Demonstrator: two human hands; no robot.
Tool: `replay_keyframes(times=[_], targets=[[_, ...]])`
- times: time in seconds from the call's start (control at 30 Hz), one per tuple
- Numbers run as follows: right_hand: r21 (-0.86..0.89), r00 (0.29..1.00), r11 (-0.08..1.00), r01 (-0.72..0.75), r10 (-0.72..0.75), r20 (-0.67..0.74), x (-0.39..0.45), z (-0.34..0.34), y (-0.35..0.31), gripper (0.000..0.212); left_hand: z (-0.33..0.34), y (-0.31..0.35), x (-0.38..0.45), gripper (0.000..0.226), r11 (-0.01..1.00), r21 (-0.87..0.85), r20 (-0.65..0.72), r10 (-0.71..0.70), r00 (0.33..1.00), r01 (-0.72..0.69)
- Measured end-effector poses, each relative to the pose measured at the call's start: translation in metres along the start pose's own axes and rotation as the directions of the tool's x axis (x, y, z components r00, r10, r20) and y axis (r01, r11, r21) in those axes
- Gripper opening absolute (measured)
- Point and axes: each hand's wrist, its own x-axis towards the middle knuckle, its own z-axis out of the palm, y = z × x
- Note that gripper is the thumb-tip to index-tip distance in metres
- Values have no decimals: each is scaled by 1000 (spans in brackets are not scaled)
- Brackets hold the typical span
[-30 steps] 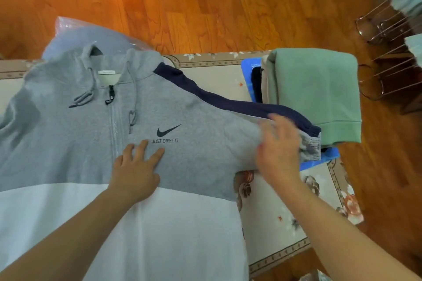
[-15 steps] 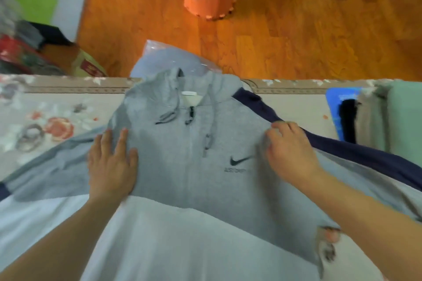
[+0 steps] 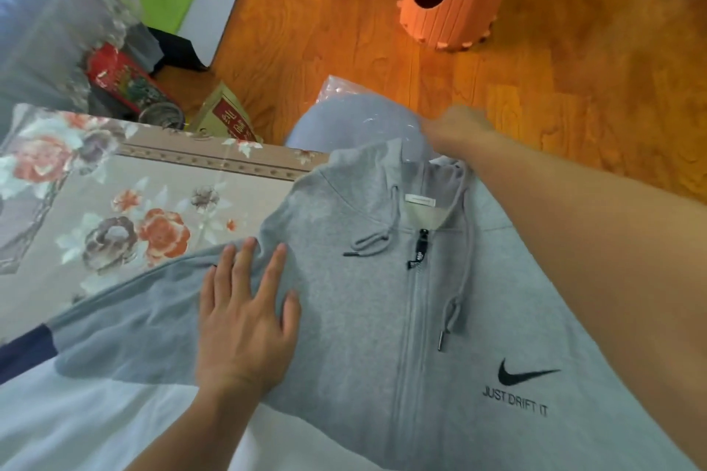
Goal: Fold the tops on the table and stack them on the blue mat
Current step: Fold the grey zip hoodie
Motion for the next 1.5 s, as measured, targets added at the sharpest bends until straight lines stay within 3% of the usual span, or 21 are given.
replay_keyframes(times=[0.2, 0.27, 0.37, 0.47, 0.57, 0.63, 0.67, 0.73, 0.77, 0.8, 0.83, 0.9, 0.97, 1.0, 1.07, 1.13, 1.23, 1.3, 1.37, 1.43, 1.5], targets=[[160, 976, 987, 9, -43, 213, -1, 28, -50, 43, -1, 0, 0, 67, 1000, 2, -17, 8, 1000, -8], [309, 993, 951, 24, -59, 104, 2, 33, -51, 31, 0, 0, -1, 67, 1000, 5, -18, 10, 1000, -10], [560, 976, 814, 155, -40, -213, -14, 27, -56, 19, 0, 0, -1, 66, 1000, 2, -18, 12, 1000, -12], [600, 862, 663, 447, -142, -486, -84, 7, -63, 23, 0, 0, -1, 66, 1000, -7, -31, 20, 999, -20], [462, 681, 552, 694, -297, -669, -193, 10, -38, 18, -2, 1, -3, 66, 1000, -18, -44, 22, 999, -23], [252, 554, 561, 788, -469, -688, -258, 45, -6, 23, -4, 2, -4, 66, 999, -40, -49, 26, 998, -28], [147, 541, 587, 796, -582, -606, -283, 70, 13, 29, -6, 2, -5, 65, 998, -56, -52, 33, 998, -36], [-87, 561, 596, 798, -788, -252, -315, 116, 42, 50, -4, -1, -6, 63, 991, -115, -69, 54, 996, -62], [-164, 569, 569, 806, -821, -52, -324, 129, 55, 60, -2, -3, -6, 60, 981, -180, -94, 60, 994, -76], [-201, 576, 559, 805, -817, 36, -329, 134, 68, 66, -3, -6, -6, 55, 954, -291, -127, 34, 991, -70], [-205, 595, 582, 787, -803, 6, -327, 129, 79, 65, -8, -8, -7, 48, 900, -434, -142, -28, 990, -37], [-126, 689, 722, 680, -689, -224, -314, 103, 91, 58, -21, -7, -12, 37, 776, -630, -152, -164, 975, 32], [-16, 804, 874, 485, -454, -384, -280, 69, 100, 60, -39, 10, -22, 33, 773, -633, -269, -166, 949, -44], [-28, 837, 917, 398, -375, -399, -257, 54, 101, 66, -46, 24, -28, 33, 767, -632, -292, -106, 951, -109], [-172, 874, 934, 313, -354, -333, -209, 30, 99, 82, -50, 56, -36, 35, 758, -623, -171, 107, 979, -191], [-314, 891, 892, 325, -400, -213, -172, 17, 90, 88, -40, 83, -38, 53, 874, -407, -34, 274, 961, -264], [-463, 867, 807, 367, -477, -145, -150, 14, 73, 60, -30, 95, -23, 53, 949, -258, 54, 202, 978, -182], [-489, 797, 791, 367, -539, -274, -156, 8, 63, 34, -37, 96, -7, 41, 950, -306, 109, 104, 989, -66], [-402, 738, 836, 373, -530, -418, -169, -10, 56, 23, -52, 95, 4, 29, 949, -311, 154, 108, 982, -56], [-316, 688, 860, 401, -510, -516, -186, -36, 50, 26, -84, 91, 10, 21, 954, -282, 67, 128, 990, -104], [-271, 666, 876, 398, -480, -572, -204, -69, 45, 26, -130, 89, 20, 22, 964, -231, -126, 106, 986, -133]])
